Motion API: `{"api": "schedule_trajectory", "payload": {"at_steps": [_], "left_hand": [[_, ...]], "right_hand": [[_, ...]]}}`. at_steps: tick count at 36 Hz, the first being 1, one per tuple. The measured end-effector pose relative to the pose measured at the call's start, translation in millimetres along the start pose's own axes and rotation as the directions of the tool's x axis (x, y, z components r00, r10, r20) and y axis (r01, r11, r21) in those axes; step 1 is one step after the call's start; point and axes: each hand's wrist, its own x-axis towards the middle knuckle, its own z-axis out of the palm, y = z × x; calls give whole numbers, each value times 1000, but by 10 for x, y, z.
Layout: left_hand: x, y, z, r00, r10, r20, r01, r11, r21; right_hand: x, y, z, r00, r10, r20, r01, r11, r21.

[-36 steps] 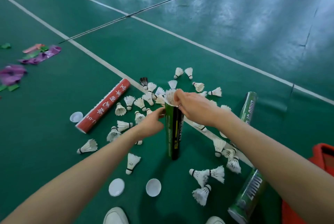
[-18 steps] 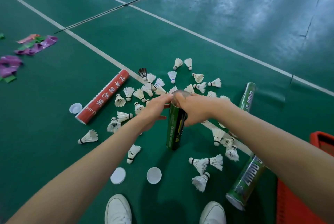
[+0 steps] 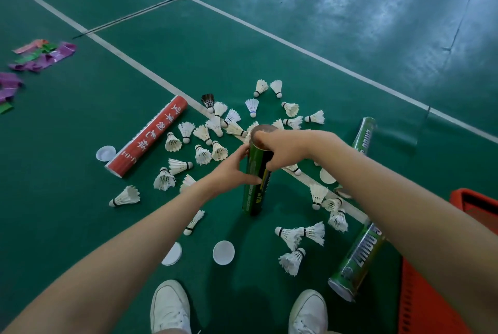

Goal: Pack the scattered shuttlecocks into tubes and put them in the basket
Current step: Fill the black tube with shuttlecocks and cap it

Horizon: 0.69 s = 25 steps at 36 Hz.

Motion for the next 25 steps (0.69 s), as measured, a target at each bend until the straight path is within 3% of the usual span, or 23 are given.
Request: {"api": "schedule_trajectory", "payload": {"at_steps": [4, 7, 11, 15, 17, 20, 25], "left_hand": [[133, -105, 92, 997, -23, -76, 22, 1000, -15], [210, -85, 114, 986, 53, -158, -59, 998, -36], [257, 32, 20, 946, 151, -287, -176, 982, -62], [269, 65, -151, 886, 267, -380, -209, 960, 188], [269, 41, -232, 886, 268, -378, -152, 939, 308], [290, -103, -322, 920, 208, -332, -15, 865, 501], [272, -672, -336, 948, 92, -304, 162, 683, 712]], "right_hand": [[-60, 96, 73, 970, -64, -236, 80, 995, 60], [-84, 193, 154, 907, -80, -413, 141, 983, 119], [-101, 316, 213, 706, -55, -706, 270, 942, 196], [23, 447, 302, 547, 112, -830, 288, 905, 312], [126, 493, 399, 552, 252, -795, 312, 822, 477], [302, 539, 663, 650, 408, -641, 263, 671, 694], [746, 576, 1333, 799, 436, -414, 79, 606, 791]]}}
